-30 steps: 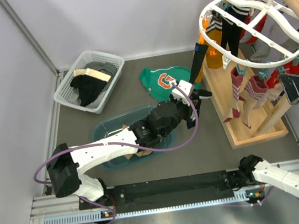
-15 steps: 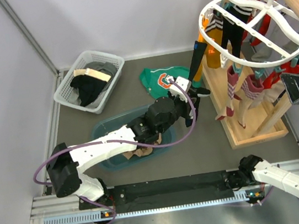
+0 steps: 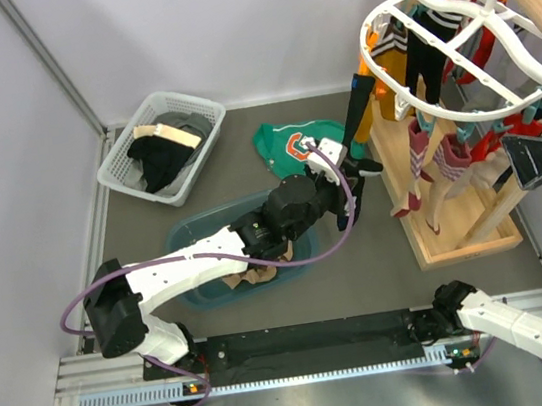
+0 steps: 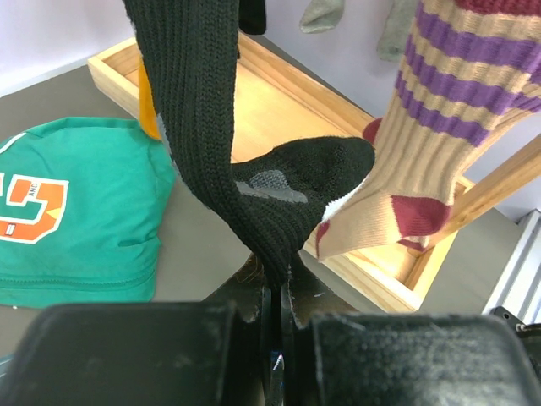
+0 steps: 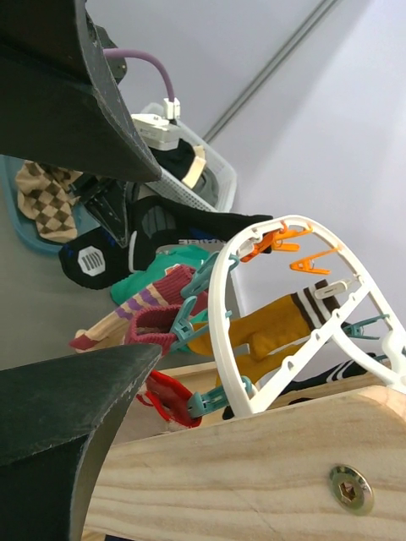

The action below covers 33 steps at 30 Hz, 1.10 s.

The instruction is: Remove the socks clipped to the hanger

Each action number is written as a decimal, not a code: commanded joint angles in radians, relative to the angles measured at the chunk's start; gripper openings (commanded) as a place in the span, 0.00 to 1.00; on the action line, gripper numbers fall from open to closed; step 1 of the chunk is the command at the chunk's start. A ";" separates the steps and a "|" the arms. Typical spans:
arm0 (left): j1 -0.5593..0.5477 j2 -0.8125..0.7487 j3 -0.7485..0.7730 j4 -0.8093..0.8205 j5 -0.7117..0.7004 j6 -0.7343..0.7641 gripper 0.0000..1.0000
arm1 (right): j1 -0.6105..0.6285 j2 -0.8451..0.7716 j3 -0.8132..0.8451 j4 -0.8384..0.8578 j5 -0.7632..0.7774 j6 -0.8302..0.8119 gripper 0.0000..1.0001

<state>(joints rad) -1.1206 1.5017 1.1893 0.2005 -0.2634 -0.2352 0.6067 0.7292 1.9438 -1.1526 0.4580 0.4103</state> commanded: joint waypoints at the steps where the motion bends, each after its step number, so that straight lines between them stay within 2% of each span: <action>1: -0.001 -0.021 0.024 0.020 0.036 -0.003 0.00 | 0.005 0.019 -0.011 0.013 -0.010 -0.008 0.76; 33: -0.165 0.011 0.032 0.060 -0.065 0.051 0.00 | 0.005 0.042 -0.057 -0.024 -0.025 -0.007 0.76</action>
<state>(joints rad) -1.2675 1.5036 1.1893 0.2024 -0.3115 -0.2008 0.6067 0.7685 1.8866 -1.1790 0.4423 0.4118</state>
